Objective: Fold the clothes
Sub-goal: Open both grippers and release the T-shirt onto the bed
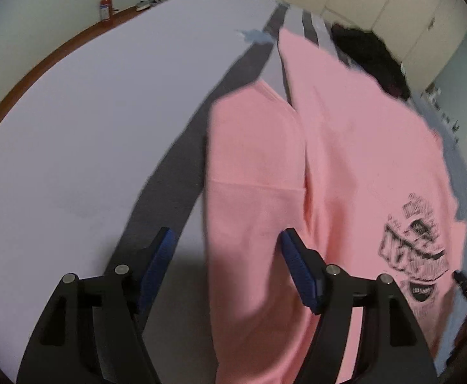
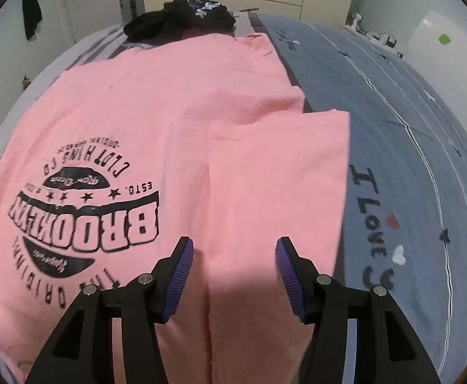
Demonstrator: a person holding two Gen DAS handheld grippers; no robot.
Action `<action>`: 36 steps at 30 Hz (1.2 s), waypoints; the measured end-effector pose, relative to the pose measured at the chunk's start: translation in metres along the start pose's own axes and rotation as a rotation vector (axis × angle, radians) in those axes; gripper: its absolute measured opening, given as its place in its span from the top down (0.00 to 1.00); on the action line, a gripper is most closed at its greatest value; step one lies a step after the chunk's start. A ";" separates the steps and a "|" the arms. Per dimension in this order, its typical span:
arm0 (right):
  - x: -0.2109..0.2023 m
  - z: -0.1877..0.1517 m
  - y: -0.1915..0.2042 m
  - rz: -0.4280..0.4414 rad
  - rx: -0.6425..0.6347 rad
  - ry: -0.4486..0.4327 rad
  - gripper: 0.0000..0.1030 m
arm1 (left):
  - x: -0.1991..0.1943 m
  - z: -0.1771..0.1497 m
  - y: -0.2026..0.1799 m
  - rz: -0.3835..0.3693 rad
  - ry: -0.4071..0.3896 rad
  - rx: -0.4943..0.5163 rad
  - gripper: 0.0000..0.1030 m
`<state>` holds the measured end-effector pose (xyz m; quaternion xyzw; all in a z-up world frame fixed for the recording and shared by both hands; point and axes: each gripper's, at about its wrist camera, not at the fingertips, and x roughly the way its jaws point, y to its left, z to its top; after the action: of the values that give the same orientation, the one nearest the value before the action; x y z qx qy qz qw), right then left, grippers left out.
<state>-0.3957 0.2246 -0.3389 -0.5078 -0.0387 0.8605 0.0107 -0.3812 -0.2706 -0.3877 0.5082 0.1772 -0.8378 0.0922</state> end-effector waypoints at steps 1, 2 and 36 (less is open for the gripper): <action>0.003 0.000 0.002 -0.018 -0.011 0.007 0.52 | 0.003 0.001 0.000 -0.002 0.005 -0.012 0.48; 0.006 0.000 0.002 -0.021 -0.014 0.012 0.52 | 0.002 0.003 0.000 -0.010 -0.006 -0.026 0.58; 0.007 -0.017 -0.041 0.076 0.079 0.046 0.52 | -0.025 -0.024 -0.194 -0.118 -0.024 0.391 0.49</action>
<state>-0.3848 0.2669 -0.3500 -0.5277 0.0148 0.8493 -0.0014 -0.4151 -0.0833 -0.3359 0.4950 0.0393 -0.8662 -0.0553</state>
